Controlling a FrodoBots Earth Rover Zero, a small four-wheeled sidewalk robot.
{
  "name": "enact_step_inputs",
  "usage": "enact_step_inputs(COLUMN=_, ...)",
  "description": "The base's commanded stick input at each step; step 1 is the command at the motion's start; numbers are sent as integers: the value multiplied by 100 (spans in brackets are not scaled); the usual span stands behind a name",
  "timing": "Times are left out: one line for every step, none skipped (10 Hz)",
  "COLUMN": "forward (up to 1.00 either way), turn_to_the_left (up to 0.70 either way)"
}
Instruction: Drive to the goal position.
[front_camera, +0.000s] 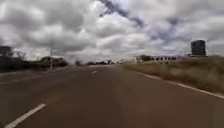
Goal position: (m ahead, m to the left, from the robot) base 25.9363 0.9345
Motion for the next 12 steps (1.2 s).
enact_step_inputs(forward=85, turn_to_the_left=-10)
enact_step_inputs(forward=85, turn_to_the_left=-2)
enact_step_inputs(forward=85, turn_to_the_left=0)
enact_step_inputs(forward=85, turn_to_the_left=0)
enact_step_inputs(forward=85, turn_to_the_left=0)
enact_step_inputs(forward=85, turn_to_the_left=0)
enact_step_inputs(forward=85, turn_to_the_left=0)
enact_step_inputs(forward=85, turn_to_the_left=0)
enact_step_inputs(forward=85, turn_to_the_left=-22)
enact_step_inputs(forward=85, turn_to_the_left=-34)
enact_step_inputs(forward=85, turn_to_the_left=-34)
enact_step_inputs(forward=85, turn_to_the_left=-26)
